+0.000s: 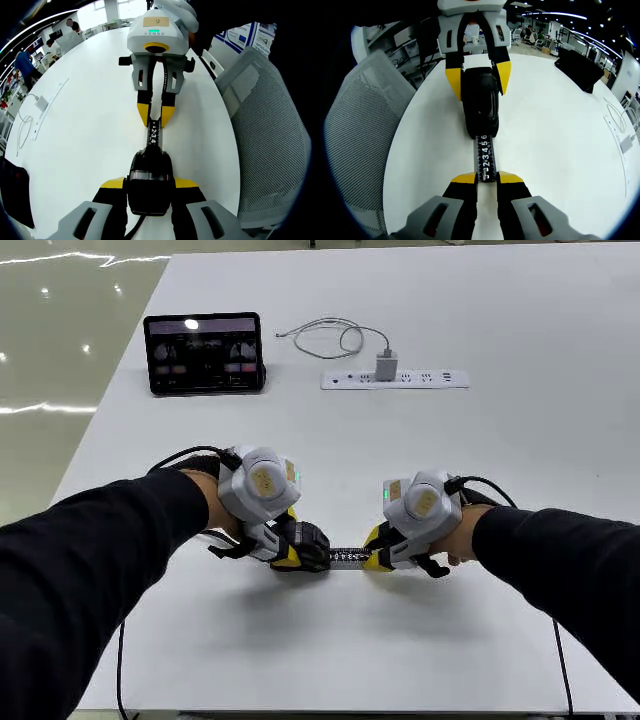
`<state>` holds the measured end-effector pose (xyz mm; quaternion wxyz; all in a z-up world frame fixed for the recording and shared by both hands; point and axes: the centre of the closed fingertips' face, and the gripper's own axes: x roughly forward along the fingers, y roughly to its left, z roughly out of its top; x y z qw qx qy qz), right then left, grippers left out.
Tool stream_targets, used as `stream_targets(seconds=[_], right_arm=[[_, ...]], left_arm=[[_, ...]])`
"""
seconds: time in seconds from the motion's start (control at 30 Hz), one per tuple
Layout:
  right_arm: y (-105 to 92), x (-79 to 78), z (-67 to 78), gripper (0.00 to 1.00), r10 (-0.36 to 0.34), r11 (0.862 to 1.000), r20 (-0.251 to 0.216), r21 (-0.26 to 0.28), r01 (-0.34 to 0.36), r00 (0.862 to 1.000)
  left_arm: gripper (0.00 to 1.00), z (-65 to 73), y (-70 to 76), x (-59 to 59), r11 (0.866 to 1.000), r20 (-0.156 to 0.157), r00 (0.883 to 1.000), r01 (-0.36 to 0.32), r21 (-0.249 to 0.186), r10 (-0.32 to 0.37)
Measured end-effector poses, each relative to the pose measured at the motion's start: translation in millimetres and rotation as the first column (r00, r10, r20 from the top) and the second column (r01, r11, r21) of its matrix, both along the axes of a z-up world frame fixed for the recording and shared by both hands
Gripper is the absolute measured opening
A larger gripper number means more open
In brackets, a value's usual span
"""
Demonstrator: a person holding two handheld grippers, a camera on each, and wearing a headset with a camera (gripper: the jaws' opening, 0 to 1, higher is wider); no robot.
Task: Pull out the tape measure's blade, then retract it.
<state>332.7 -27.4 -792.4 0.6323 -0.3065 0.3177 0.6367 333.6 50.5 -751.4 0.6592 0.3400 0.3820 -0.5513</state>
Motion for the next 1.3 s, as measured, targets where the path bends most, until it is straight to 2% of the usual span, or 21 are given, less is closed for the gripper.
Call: stream_targets(seconds=[1.3], right_arm=[[-32.0,1.9,-0.5,0.09,-0.025,0.999,0.005,-0.028,0.025,1.000]], left_arm=[[0.29,0.1,-1.0,0.0,1.000,0.013,1.000,0.002,-0.004,-0.002]])
